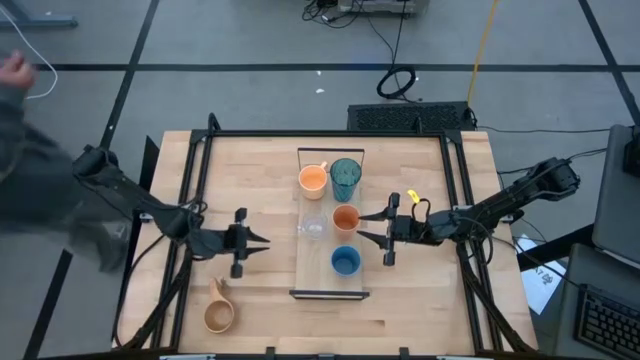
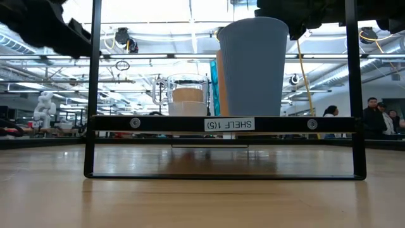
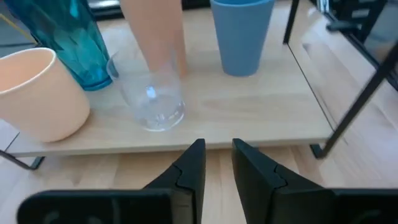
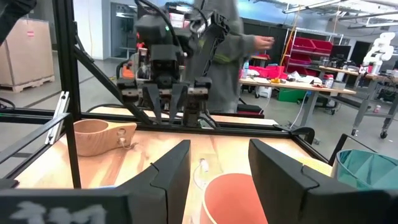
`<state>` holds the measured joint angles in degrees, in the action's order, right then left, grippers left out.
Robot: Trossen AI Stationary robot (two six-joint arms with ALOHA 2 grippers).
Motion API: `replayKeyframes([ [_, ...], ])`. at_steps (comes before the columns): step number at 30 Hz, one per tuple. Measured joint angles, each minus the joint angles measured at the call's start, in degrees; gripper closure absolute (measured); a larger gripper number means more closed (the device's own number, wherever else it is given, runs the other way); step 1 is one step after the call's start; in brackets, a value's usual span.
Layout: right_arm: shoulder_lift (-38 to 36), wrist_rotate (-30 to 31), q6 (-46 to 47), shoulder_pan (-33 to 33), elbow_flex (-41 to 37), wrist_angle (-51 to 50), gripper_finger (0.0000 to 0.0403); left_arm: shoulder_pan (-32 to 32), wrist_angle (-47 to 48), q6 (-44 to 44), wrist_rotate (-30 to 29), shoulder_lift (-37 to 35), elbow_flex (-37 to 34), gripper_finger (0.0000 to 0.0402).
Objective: Stack small to large cups/mugs on shelf
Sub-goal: Put the wooden brown mug on the shelf
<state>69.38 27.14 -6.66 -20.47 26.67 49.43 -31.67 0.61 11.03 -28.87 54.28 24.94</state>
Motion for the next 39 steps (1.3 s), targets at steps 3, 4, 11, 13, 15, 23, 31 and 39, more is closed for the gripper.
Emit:
replayKeyframes([
  [3,0.0,0.0,0.0,-0.4,0.0,0.0,0.0251,-1.9,8.6,1.6,-0.8,0.0,4.5,0.0321],
  [4,0.0,0.0,0.0,-0.6,0.0,0.0,0.0251,-2.5,10.9,2.1,-0.8,0.0,5.7,0.0321],
  [11,0.0,0.0,0.0,-2.6,0.0,-0.5,0.0251,-6.4,24.9,7.0,0.7,0.0,10.7,0.0321],
  [13,0.0,0.0,0.1,-3.1,0.0,-0.5,0.0251,-7.2,28.5,8.3,2.2,0.0,11.6,0.0321],
  [15,0.0,0.0,1.3,-3.3,0.0,-0.5,0.0251,-7.5,31.7,9.2,4.5,0.0,12.3,0.0321],
  [23,0.0,0.0,6.4,-3.3,0.0,-2.6,0.0251,-9.4,39.4,8.8,10.7,0.5,16.1,0.032],
  [31,0.0,0.0,10.9,-3.3,0.0,-5.2,0.0251,-12.0,52.8,5.8,16.8,7.6,22.7,0.0318],
  [39,-0.1,0.0,10.4,-3.3,0.0,-5.6,0.0251,-15.9,60.2,-3.6,21.7,16.2,28.6,0.0274],
])
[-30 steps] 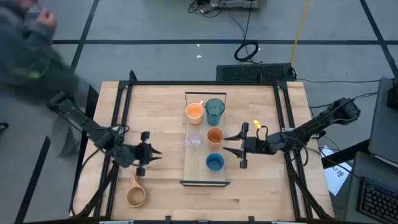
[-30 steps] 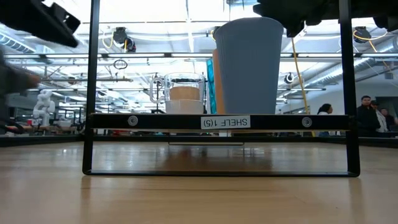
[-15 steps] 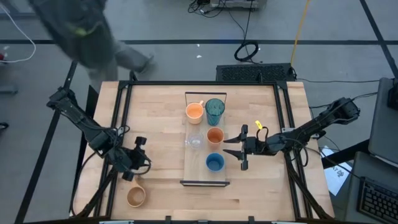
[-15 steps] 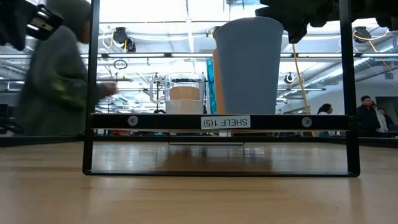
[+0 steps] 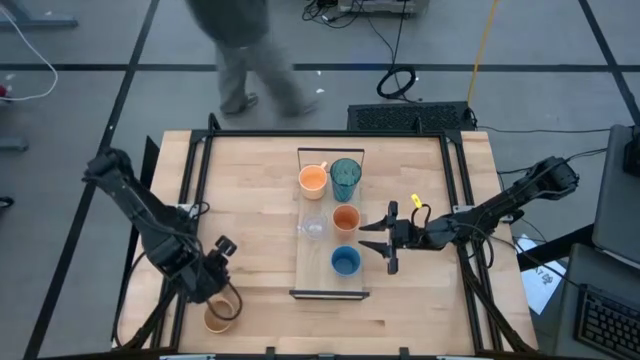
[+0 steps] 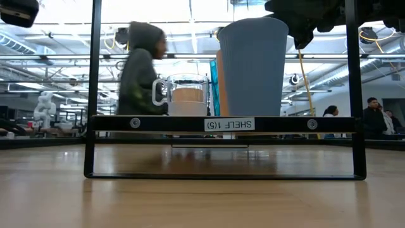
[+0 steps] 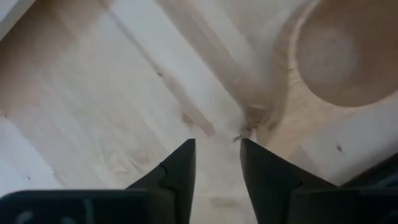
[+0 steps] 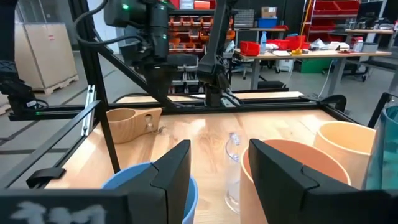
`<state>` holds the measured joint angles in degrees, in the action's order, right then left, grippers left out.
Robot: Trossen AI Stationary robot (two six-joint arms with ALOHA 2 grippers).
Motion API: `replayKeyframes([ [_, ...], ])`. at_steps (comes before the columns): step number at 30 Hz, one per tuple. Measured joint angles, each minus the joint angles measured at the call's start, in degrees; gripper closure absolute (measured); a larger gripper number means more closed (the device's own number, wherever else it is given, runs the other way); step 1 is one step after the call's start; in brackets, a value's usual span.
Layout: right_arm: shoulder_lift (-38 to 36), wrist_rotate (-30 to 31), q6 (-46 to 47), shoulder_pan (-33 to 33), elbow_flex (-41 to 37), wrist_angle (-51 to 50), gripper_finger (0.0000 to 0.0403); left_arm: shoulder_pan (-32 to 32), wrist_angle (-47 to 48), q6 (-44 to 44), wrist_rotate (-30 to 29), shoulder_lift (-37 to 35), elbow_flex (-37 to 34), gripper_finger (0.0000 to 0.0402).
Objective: Stack small to large cups/mugs on shelf
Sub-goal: Put the wooden brown mug on the shelf
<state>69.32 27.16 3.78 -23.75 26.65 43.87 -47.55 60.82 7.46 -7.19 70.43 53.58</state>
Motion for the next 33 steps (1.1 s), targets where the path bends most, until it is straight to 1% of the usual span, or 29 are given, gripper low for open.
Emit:
replayKeyframes([
  [2,0.0,0.0,-0.4,0.0,0.0,-0.1,0.0251,-0.7,0.4,-0.5,0.6,1.3,0.9,0.0255],
  [7,0.0,0.0,-1.7,0.0,0.0,-0.1,0.0251,-2.0,0.7,-0.4,4.5,3.8,1.2,0.0208],
  [12,0.0,0.0,-2.9,0.0,0.0,0.0,0.0251,-3.2,0.7,1.3,9.3,6.6,1.2,0.0179],
  [16,0.0,0.0,-2.9,0.0,0.0,0.0,0.0251,-4.8,0.7,0.9,10.2,8.6,1.2,0.0174],
  [26,0.0,0.0,-2.9,0.0,0.0,0.0,0.0251,-7.7,0.5,-2.6,5.6,11.9,1.2,0.0174],
  [33,0.0,0.0,-2.9,0.0,0.0,0.0,0.0251,-8.1,0.6,-3.2,5.1,12.9,0.3,0.0174],
])
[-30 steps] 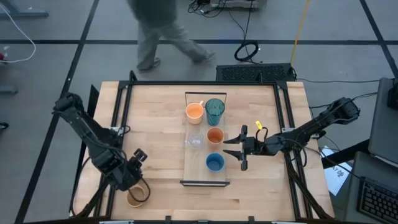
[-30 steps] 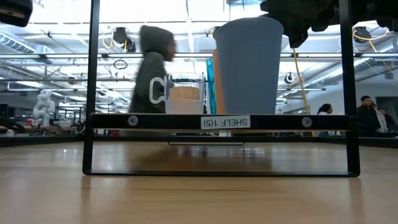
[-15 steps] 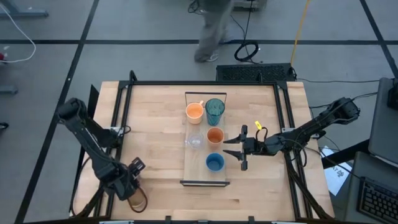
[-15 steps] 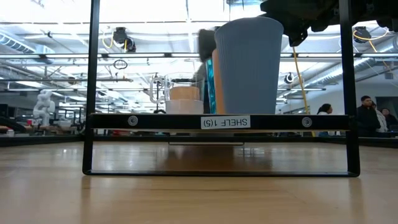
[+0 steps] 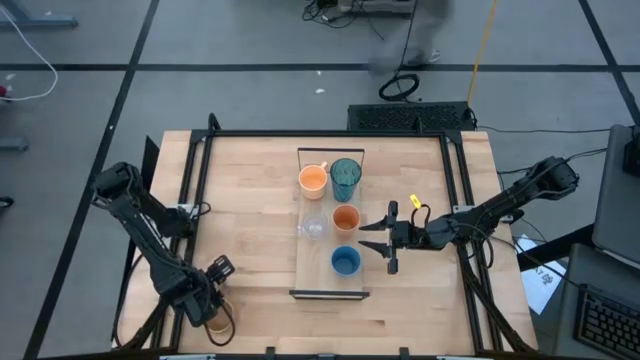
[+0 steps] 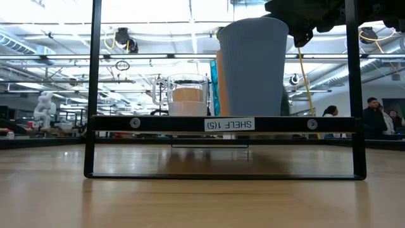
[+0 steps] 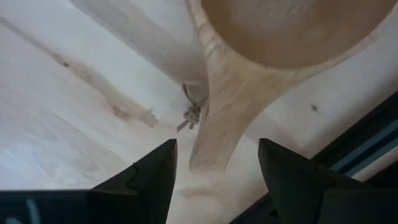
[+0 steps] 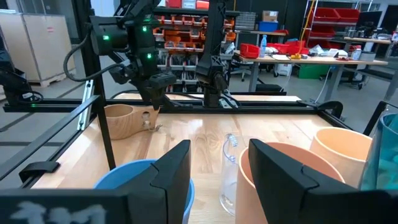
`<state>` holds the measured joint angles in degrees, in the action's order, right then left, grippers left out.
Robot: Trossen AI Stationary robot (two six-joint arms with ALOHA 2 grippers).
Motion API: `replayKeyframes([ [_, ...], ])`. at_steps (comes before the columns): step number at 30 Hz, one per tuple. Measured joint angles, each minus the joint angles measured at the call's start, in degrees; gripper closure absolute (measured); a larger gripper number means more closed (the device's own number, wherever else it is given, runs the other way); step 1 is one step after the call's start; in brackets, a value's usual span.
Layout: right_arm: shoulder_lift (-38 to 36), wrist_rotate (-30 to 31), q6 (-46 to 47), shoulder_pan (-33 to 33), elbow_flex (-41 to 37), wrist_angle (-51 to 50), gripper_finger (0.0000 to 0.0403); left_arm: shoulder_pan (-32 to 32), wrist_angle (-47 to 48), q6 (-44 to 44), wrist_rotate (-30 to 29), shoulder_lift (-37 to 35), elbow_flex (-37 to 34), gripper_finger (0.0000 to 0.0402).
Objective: Stack small to large cups/mugs on shelf
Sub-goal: Put the wooden brown mug on the shelf
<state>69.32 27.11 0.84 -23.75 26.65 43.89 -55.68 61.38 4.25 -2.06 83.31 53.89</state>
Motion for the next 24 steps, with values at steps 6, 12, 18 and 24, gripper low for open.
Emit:
replayKeyframes([
  [6,0.0,0.0,0.0,0.0,0.0,0.0,0.0251,0.0,-0.1,-1.2,-1.6,0.0,-0.3,0.0174],
  [12,0.0,0.0,0.0,0.0,0.0,0.0,0.0251,0.0,-0.2,-2.5,-1.8,0.0,-0.3,0.0213],
  [18,0.0,0.0,0.0,0.0,0.0,0.0,0.0251,0.0,-0.2,-2.6,-1.0,0.0,-0.3,0.0275],
  [24,0.0,0.0,0.0,0.0,0.0,0.1,0.0251,0.0,-1.6,-2.7,-2.4,0.0,-0.3,0.0287],
])
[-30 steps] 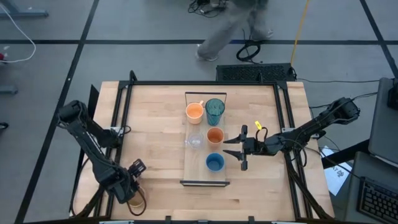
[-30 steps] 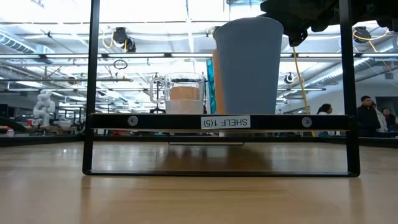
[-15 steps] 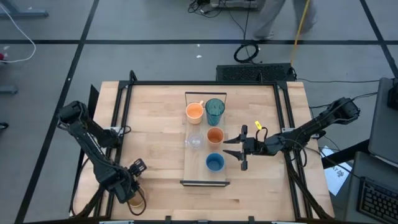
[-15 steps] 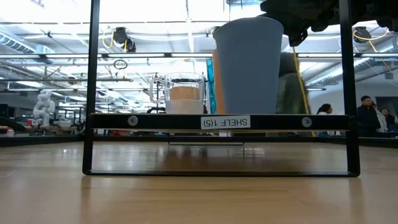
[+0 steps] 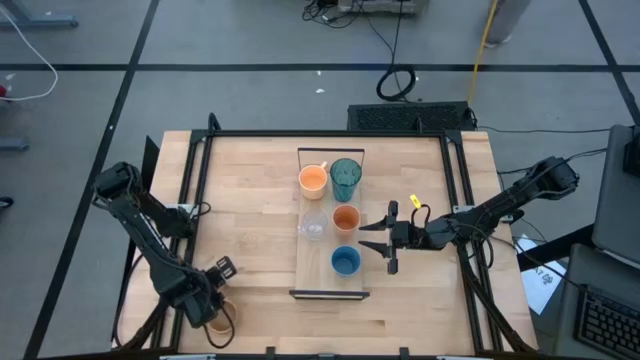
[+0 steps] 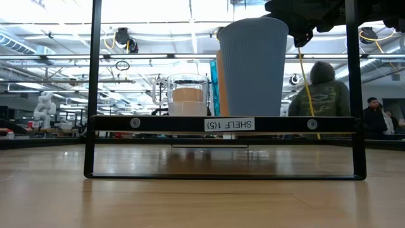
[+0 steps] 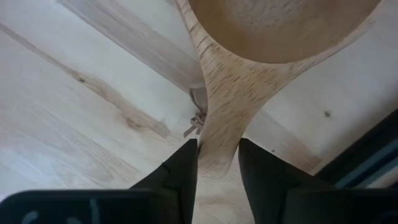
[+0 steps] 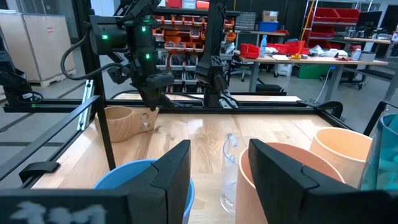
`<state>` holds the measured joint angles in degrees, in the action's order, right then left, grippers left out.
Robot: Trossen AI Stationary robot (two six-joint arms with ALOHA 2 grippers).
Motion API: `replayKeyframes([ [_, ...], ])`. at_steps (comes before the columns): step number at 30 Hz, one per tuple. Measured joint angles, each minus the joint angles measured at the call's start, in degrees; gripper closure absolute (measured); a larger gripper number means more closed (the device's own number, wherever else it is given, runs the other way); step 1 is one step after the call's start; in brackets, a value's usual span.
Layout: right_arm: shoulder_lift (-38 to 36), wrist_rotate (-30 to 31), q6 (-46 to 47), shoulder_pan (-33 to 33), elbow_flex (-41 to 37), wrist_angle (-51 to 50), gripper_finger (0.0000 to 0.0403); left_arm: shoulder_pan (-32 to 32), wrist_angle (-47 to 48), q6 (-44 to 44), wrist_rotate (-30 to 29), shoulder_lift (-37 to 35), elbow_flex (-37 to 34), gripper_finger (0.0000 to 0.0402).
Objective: Stack small to large cups/mugs on shelf
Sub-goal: Put the wooden brown mug on the shelf
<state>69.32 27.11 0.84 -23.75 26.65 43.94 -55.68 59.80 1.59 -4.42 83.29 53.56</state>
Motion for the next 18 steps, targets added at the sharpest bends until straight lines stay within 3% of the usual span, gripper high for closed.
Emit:
replayKeyframes([
  [11,0.0,0.0,0.0,0.0,0.0,0.0,0.0251,0.0,-0.1,0.7,-1.1,0.0,-0.2,0.0234],
  [18,0.0,-0.1,0.0,0.0,0.0,0.0,0.0251,0.0,-4.5,0.8,-2.3,0.0,-3.6,0.0229],
])
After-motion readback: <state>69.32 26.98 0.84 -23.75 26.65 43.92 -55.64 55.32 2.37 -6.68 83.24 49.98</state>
